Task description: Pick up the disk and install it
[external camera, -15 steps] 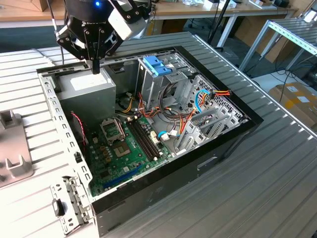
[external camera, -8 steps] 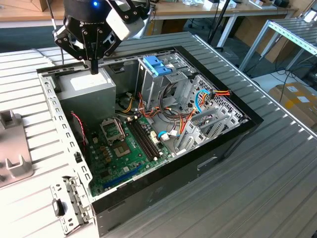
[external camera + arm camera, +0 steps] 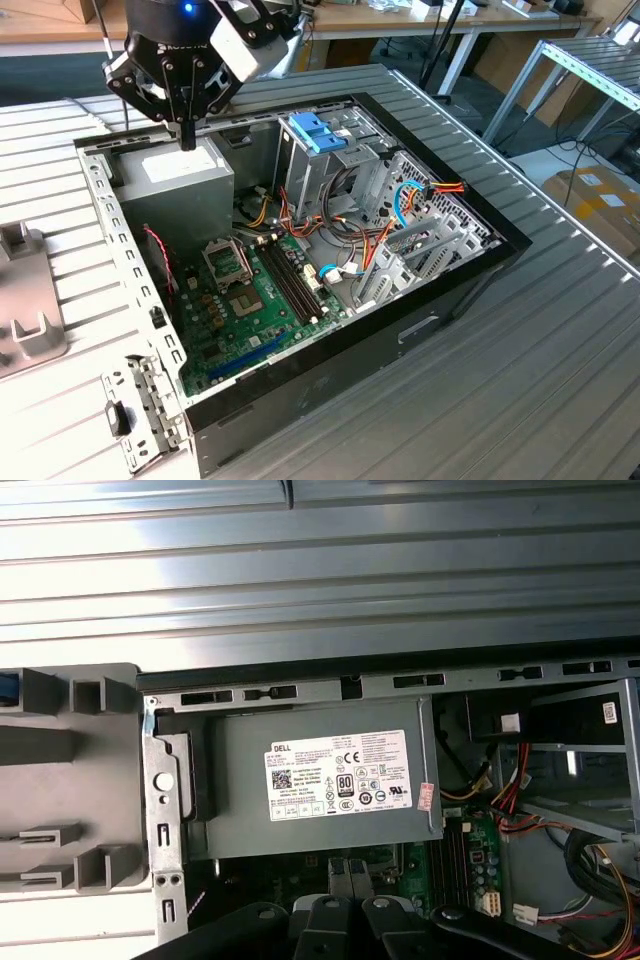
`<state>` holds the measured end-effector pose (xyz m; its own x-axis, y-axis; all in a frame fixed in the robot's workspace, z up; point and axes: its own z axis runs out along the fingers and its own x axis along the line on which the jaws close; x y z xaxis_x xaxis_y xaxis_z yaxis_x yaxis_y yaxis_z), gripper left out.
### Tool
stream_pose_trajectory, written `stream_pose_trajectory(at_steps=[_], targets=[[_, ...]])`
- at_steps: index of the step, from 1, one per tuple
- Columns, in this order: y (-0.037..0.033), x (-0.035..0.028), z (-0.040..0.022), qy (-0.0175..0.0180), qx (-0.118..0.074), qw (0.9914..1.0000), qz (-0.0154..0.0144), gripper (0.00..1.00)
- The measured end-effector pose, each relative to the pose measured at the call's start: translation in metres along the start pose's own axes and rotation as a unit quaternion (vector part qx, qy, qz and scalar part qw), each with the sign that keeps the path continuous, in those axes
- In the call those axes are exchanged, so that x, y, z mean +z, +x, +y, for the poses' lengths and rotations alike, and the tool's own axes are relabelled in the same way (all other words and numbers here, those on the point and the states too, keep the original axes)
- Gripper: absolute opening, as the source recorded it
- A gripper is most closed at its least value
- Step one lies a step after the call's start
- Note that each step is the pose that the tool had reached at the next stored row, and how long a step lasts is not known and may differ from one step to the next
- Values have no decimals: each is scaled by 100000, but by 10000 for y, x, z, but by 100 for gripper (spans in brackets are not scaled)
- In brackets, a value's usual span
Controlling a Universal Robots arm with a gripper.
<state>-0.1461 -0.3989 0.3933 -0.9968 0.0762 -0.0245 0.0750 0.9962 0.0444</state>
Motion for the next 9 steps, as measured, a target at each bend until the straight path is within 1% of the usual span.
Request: stream_pose_trajectory(at_steps=[9], targets=[[29,-1,-2,5,1,100000,4,11]])
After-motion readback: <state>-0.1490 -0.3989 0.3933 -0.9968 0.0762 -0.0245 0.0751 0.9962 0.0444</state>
